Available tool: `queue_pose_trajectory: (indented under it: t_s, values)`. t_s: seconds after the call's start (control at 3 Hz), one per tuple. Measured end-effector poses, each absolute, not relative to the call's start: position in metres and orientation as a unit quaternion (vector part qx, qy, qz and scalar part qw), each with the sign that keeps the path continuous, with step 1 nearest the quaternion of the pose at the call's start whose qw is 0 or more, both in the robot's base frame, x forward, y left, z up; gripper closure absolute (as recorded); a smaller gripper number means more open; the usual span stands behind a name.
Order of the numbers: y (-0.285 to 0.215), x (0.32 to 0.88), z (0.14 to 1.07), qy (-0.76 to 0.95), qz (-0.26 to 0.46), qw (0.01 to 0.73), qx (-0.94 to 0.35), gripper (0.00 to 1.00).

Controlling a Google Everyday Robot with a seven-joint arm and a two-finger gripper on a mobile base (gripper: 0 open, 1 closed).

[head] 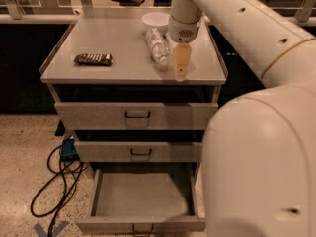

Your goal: Place water bottle into bottom drawer

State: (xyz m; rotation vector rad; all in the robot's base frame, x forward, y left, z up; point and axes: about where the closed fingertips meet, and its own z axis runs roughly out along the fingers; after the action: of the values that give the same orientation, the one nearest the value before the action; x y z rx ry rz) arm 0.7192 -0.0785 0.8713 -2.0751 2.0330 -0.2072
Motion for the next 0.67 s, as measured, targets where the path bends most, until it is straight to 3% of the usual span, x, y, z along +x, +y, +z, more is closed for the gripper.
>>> queue_pose_trajectory:
  t_s: [0.67]
  values:
    - [-0.071,0.774,0.846,0.705,-0.057,0.126,-0.696,0.0]
